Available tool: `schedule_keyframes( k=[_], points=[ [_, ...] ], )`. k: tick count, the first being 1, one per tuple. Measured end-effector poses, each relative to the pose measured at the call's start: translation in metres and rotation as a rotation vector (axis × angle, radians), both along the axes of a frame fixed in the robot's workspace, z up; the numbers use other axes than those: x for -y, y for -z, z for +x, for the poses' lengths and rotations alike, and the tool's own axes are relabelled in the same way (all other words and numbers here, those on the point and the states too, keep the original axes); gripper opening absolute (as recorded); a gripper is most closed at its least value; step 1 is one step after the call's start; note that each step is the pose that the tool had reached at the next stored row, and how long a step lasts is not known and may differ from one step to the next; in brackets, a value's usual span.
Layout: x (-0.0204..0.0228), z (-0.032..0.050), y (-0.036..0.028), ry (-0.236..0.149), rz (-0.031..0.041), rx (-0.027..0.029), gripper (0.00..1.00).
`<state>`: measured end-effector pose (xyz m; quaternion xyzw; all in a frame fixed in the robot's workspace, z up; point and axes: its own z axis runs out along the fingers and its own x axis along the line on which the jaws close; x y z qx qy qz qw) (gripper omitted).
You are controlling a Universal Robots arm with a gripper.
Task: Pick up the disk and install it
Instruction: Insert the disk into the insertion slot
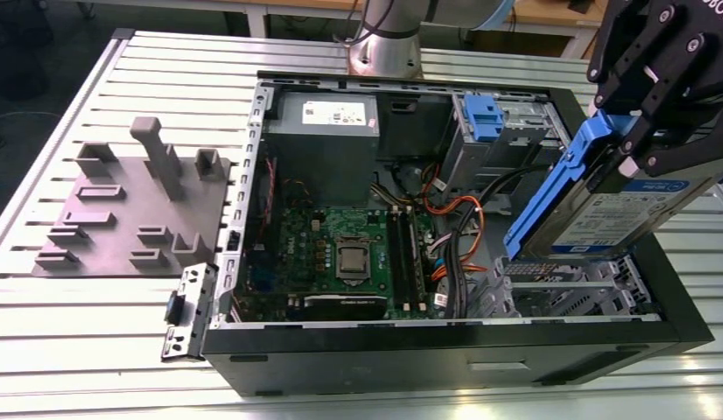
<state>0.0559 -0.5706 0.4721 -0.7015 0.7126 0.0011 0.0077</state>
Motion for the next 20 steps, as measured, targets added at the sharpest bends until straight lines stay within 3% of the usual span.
schedule_keyframes(
  k=[13, 20],
  points=[
    [0.0, 0.0, 0.0002, 0.0, 0.0, 0.0, 0.36],
    [0.0048, 0.0038, 0.0097, 0.004, 0.0009, 0.0, 0.36]
  ],
)
